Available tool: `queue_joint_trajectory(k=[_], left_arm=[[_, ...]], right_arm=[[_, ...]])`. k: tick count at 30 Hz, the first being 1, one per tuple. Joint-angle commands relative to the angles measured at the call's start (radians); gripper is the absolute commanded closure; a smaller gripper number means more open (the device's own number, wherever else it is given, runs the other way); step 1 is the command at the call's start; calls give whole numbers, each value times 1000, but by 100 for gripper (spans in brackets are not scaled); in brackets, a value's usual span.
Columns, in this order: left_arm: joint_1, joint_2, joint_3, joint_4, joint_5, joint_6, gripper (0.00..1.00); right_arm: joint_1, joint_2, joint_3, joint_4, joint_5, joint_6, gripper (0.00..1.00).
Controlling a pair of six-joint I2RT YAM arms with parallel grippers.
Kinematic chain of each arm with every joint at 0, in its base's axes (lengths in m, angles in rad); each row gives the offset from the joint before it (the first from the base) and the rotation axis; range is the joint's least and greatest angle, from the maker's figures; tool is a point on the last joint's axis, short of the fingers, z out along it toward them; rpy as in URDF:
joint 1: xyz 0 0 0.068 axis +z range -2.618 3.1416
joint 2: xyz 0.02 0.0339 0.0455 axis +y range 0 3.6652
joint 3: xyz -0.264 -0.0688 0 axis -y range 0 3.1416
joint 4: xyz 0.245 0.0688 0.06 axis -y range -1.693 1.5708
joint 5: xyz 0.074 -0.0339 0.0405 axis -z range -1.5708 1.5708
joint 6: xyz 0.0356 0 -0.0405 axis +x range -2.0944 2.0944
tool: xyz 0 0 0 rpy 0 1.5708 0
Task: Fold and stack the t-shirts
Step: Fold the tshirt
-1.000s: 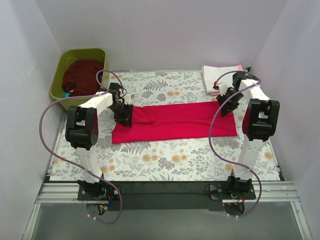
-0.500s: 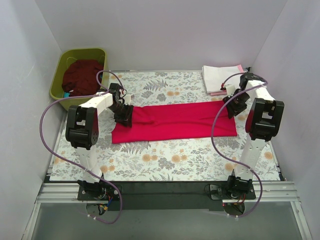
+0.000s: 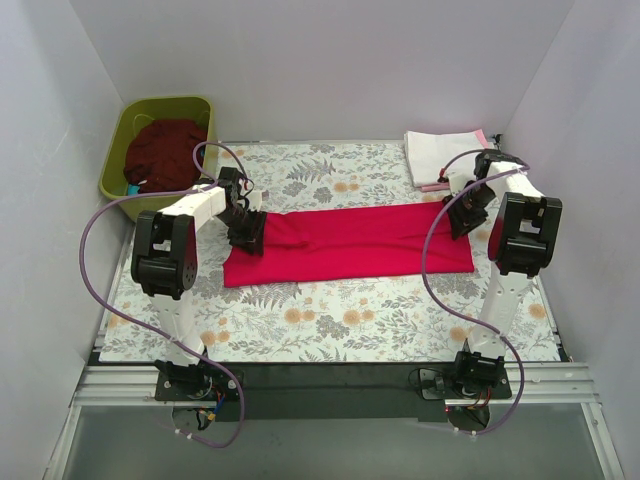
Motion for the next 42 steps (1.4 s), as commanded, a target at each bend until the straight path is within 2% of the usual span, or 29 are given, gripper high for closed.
queue_joint_trajectory(k=[1,6,8,12,19,26,27,29,30,31,38,42], left_arm=[[1,-22,-2,1,-7,9,64],[1,-17,-1,-1,-8,9,64],[1,-19,-1,-1,-8,9,64],[1,-20,-2,-2,-14,11,64],[1,-16,-2,-4,-44,11,64],[1,-7,3,-9,-51,8,65],[1,-8,6,-10,-47,9,65],[1,-23,9,-15,-28,9,65],[1,-33,10,-15,-21,9,65],[1,-55,13,-19,-4,12,65],[-30,-143,-10,-45,-54,18,65],[-76,-159,-68,-27,-134,-8,67]], right_arm=[[-1,10,42,-3,-36,17,56],[-1,5,46,-3,-42,24,67],[-1,4,46,-3,-37,25,75],[-5,-4,40,-5,-24,24,99],[-37,-39,48,0,-4,13,99],[-51,0,76,3,-22,30,99],[-48,4,77,1,-25,34,93],[-45,-2,74,0,-31,31,75],[-45,-12,73,0,-45,30,63],[-45,-19,73,-2,-51,24,59],[7,-108,114,0,-89,-5,54],[90,-75,114,8,-37,-18,58]])
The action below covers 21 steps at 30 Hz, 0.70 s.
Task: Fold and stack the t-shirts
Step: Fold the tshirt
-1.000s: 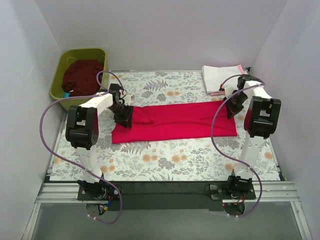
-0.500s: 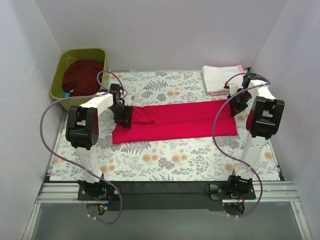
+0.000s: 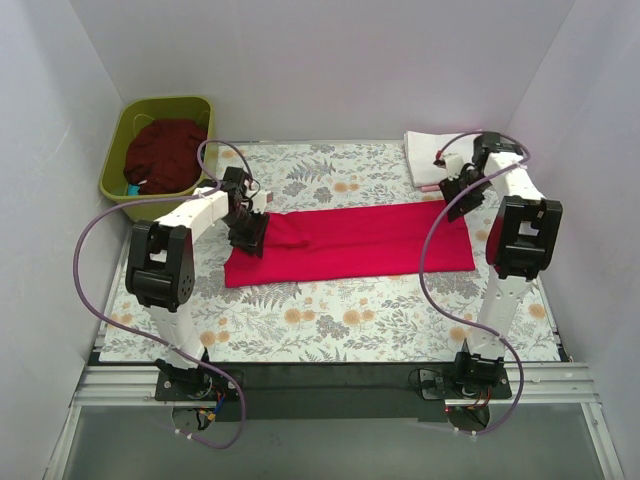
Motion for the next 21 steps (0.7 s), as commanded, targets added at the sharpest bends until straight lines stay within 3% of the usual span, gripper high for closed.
queue_joint_trajectory(k=[1,9,14,18,21], left_arm=[[-37,-56,-40,-12,-77,-16,68],[-49,-16,-92,-6,-169,-39,72],[-37,54,-80,29,-206,-25,76],[9,159,14,36,-218,13,78],[43,312,252,-6,-211,38,80]], right_arm=[[92,-16,37,10,5,-23,59],[174,33,-22,52,66,-42,69],[192,-11,-189,79,91,-61,72],[228,-102,-377,105,88,-66,73],[293,-186,-510,111,62,-60,73]])
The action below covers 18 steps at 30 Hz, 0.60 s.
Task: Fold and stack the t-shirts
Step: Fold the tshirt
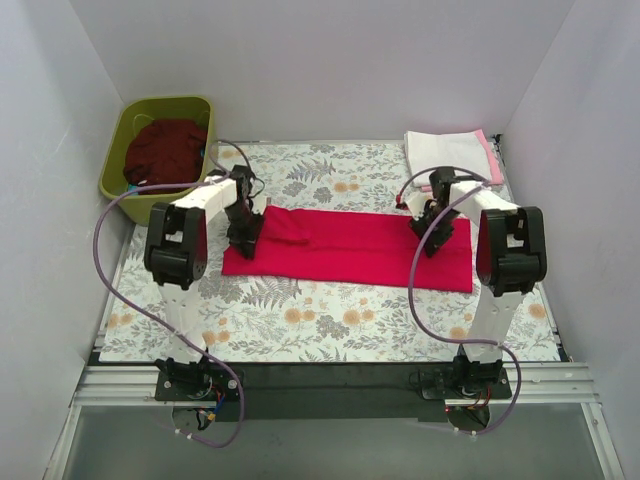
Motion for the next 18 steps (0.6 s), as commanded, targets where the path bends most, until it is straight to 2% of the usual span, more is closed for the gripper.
queue_joint_trajectory(k=[1,4,5,7,8,11,12,13,15,18], left_arm=[[54,245,308,109,-73,61,81],[69,444,631,29,-68,80,81],[69,487,858,-6,-68,75,80],[69,548,1012,-15,-59,60,78],[68,535,1014,27,-54,39,77],[65,350,785,196,27,0,75],[56,298,621,224,92,-11,73],[46,214,562,245,104,-18,73],[8,153,432,270,122,-46,73],[-35,75,339,287,162,-98,73]], right_arm=[[93,-89,-155,-41,-37,3,73],[197,-184,-232,-70,-120,32,73],[223,-206,-239,-84,-147,40,73],[254,-258,-216,-113,-229,63,71],[253,-266,-191,-126,-245,72,70],[228,-257,-82,-170,-226,64,70],[208,-249,-63,-175,-220,60,70],[199,-228,-39,-175,-214,46,70],[181,-205,-22,-170,-184,32,70],[174,-154,-2,-167,-168,17,71]])
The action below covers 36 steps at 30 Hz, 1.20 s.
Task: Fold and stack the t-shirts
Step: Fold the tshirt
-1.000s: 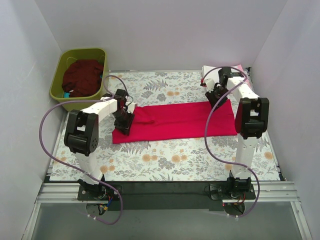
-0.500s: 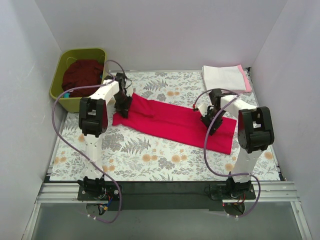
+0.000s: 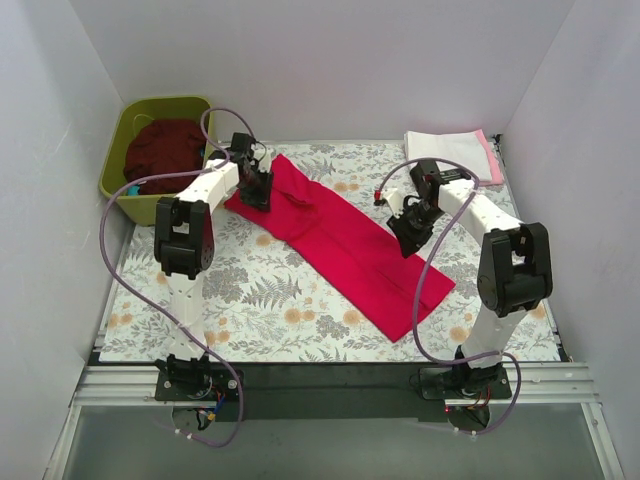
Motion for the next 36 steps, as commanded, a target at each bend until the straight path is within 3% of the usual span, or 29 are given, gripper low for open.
queue_joint_trajectory(k=[1,7,16,19,24,26,32,36], left_arm=[[-77,-130,-92,69,93,-90,75],[-112,-86,-131,63,64,-138,79],[-112,91,29,-26,-62,-132,83],[-112,199,197,-85,-67,-92,83],[-120,379,536,-138,19,-32,81],[-120,349,526,-68,33,-29,79],[-120,149,350,120,47,-57,72],[-120,71,307,98,71,-67,71]], right_arm=[[-1,71,23,-23,18,-23,72],[-1,125,-33,16,76,-32,79],[104,109,-213,36,-7,-14,85],[201,102,-244,37,-57,15,85],[367,103,-202,36,-284,77,80],[379,97,-150,30,-391,88,74],[338,33,-41,-16,-505,91,66],[301,23,-24,-20,-437,94,67]])
